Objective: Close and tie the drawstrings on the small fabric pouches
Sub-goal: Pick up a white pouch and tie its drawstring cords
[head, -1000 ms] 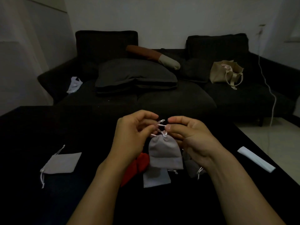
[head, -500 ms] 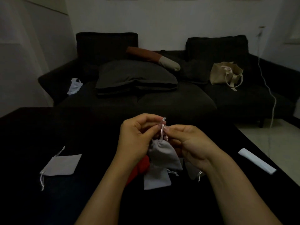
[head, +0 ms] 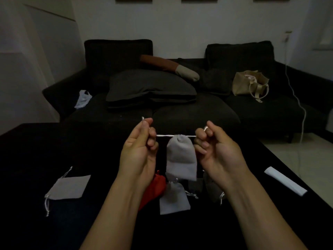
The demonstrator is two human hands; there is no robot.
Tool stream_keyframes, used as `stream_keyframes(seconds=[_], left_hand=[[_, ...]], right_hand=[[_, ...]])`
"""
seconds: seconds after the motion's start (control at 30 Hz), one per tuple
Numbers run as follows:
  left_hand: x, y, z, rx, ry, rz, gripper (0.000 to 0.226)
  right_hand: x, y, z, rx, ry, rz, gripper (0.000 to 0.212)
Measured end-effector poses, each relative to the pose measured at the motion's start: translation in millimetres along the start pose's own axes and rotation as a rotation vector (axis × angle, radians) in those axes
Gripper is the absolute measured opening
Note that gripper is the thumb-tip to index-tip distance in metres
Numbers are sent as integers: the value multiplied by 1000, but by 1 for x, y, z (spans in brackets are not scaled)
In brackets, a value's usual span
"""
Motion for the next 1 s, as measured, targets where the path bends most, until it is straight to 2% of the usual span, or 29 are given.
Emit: stream_keyframes(seconds=[0.1, 0.17, 0.37, 0.47, 0.53, 0.6, 0.7, 0.77, 0.83, 0.9, 1.0], left_hand=[[-6, 1, 1, -38, -128, -36, 17], [-6, 2, -1, -42, -246, -54, 18], [-18, 5, -2, -84, -374, -130, 20], [-19, 11, 0, -158, -666, -155, 12], [-24, 15, 6, -281, -1008, -239, 3], [-29, 18, 3, -360, -1323, -356, 8], [-33, 23, -7, -368, -1538, -494, 5], [-29, 20, -6, -358, -1525, -489, 10], [-19, 10, -7, -257, -1396, -433, 16], [-12, 6, -11, -131, -1199, -422, 21], [-17, 11, -12, -78, -963, -473, 21]], right_hand=[[4, -3, -13, 121, 149, 33, 33], [4, -2, -13, 138, 225, 25, 33], [11, 0, -30, 253, 346, 140, 39], [9, 2, -35, 312, 625, 137, 34], [8, 5, -35, 326, 822, 107, 22], [1, 8, -31, 348, 1069, 29, 18], [-9, 14, -16, 287, 1418, -103, 21], [-8, 14, -9, 234, 1638, -127, 23], [-5, 11, -7, 191, 1716, -144, 20], [-4, 10, -5, 171, 1630, -187, 17], [-6, 12, 1, 115, 1407, -272, 15]])
Point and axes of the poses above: each hand's wrist, its own y-axis away from the middle knuckle, its own x-axis out of the back of the hand, z = x × y, the point moved 10 cm from there along -y, towards the middle knuckle, and after that the axes turned 9 degrees about y, right-handed, at the moved point
